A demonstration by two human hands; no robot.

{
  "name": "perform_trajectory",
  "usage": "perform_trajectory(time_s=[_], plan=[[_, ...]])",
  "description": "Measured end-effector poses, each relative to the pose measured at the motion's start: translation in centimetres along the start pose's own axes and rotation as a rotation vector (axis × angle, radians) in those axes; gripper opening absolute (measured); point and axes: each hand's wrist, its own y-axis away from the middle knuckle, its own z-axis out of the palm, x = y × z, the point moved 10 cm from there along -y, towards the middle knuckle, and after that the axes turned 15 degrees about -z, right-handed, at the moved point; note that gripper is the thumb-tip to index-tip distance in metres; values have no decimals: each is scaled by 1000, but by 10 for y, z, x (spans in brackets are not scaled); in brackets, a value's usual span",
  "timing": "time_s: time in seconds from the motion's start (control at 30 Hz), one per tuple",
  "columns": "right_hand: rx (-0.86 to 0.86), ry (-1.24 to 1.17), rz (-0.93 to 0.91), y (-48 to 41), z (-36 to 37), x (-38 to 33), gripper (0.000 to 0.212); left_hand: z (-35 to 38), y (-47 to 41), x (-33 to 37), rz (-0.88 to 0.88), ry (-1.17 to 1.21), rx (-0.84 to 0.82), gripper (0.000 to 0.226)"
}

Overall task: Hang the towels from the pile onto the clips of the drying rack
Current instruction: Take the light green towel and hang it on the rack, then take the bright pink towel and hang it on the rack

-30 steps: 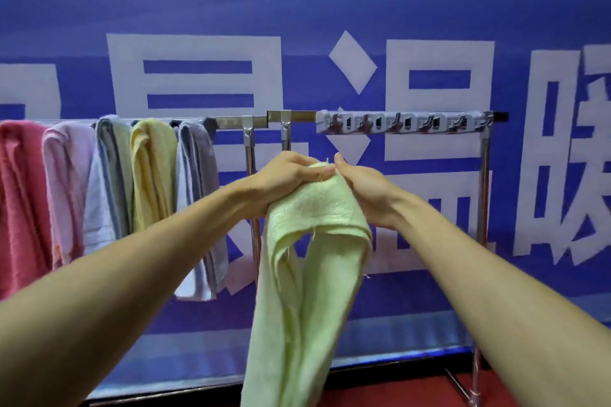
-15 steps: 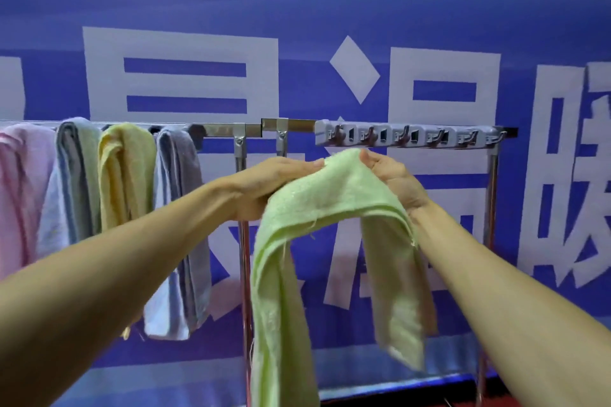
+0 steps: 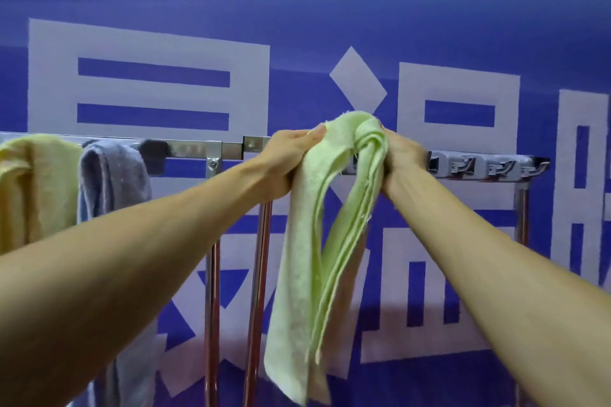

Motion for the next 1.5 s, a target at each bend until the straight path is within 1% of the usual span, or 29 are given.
perform_trajectory(time_s=[0.03, 0.07, 0.13, 0.2, 0.27, 0.33, 0.37, 0.43, 0.5, 0.6, 0.67, 0.73, 0.83, 0.9, 0.93, 1.03, 1.1, 1.17, 1.23, 1.3, 1.37, 1.5], plan=[[32, 127, -75, -12, -5, -4, 21, -3, -9, 7, 20, 15, 34, 32], [57, 326, -158, -24, -13, -7, 28, -7, -18, 11, 26, 24, 70, 31], [68, 660, -273, -35, -24, -8, 35, -12, -35, 7, 14, 21, 124, 34], [14, 850, -338, -38, -31, 0, 39, -18, -50, -8, 9, -19, 180, 33], [-60, 985, -374, -38, -36, 11, 49, -27, -54, -27, -1, -93, 267, 29], [-84, 1068, -371, -34, -42, 19, 47, -31, -54, -45, -31, -103, 286, 28], [-89, 1085, -351, -32, -45, 23, 41, -30, -53, -51, -36, -88, 261, 25], [-87, 1072, -307, -28, -49, 34, 21, -24, -52, -57, -38, -56, 196, 21], [-76, 1043, -288, -24, -52, 39, 12, -15, -49, -57, -45, -42, 160, 21], [-65, 1037, -260, -17, -54, 40, 16, -11, -42, -52, -37, -51, 185, 19], [-61, 1056, -221, -15, -56, 41, 19, -10, -36, -51, -53, -122, 208, 19], [-69, 1083, -180, -12, -55, 42, 17, -7, -27, -55, -89, -196, 201, 21], [-125, 1141, -145, -4, -50, 42, 19, -5, -9, -69, -151, -229, 168, 23], [-125, 1159, -119, 6, -54, 36, 22, -6, 4, -76, -176, -251, 170, 18], [-122, 1183, -116, 12, -58, 32, 24, -11, 12, -79, -179, -242, 204, 14], [-136, 1310, -151, 37, -66, 13, 22, -26, 46, -80, -130, -174, 326, 16], [-160, 1364, -231, 53, -67, -1, 24, -27, 73, -82, -116, -107, 331, 20], [-233, 1384, -268, 73, -67, -6, 25, -20, 99, -90, -127, -91, 271, 19], [-354, 1381, -209, 94, -71, 3, 24, -11, 124, -107, -157, -207, 205, 14], [-518, 1358, -41, 124, -81, 25, 22, -7, 146, -134, -211, -339, 152, 15], [-667, 1368, 138, 164, -98, 52, 17, -9, 169, -173, -306, -342, 127, 17], [-879, 1455, 328, 227, -152, 121, 14, -14, 207, -268, -457, -382, 98, 15]])
